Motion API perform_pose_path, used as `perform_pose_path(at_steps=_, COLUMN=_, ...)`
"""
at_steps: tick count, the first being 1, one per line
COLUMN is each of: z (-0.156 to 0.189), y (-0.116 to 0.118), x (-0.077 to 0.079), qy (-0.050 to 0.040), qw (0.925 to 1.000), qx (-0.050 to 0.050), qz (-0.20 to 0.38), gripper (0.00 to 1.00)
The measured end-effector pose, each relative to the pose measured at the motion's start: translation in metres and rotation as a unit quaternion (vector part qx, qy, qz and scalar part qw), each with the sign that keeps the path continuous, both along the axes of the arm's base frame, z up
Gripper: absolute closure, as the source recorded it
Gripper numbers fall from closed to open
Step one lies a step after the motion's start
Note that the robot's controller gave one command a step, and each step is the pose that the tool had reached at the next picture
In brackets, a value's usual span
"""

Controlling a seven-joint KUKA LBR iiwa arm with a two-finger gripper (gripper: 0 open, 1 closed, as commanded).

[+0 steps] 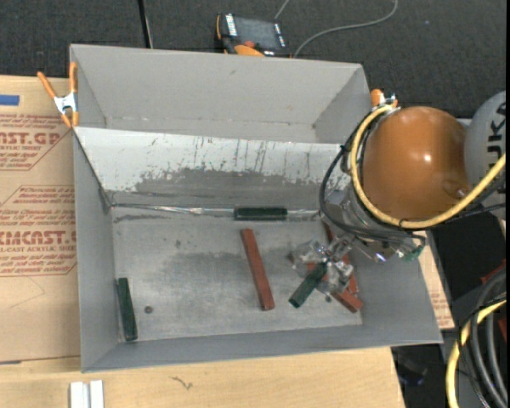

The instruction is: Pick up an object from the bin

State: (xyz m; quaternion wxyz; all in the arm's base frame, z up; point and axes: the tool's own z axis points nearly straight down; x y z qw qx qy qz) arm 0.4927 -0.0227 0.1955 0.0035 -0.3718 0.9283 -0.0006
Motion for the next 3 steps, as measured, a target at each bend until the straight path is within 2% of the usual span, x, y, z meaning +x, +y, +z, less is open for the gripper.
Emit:
perform_pose_path(at_steps=1, z=0.081, y=-0.02, x=0.01, qy=0.0005, qw=0.9855, qx=-0.001, qz=0.17, gripper=1.0)
perform_pose_path(at_steps=2, z=0.13, y=0.01, x=0.021, qy=-0.0009, qw=0.9882, qx=-0.001, qz=0.153, gripper=1.0)
perform_pose_path(at_steps=3, z=0.112, y=0.033, x=0.014, qy=0.0023, qw=0.9639, qx=-0.001, qz=0.266, gripper=1.0)
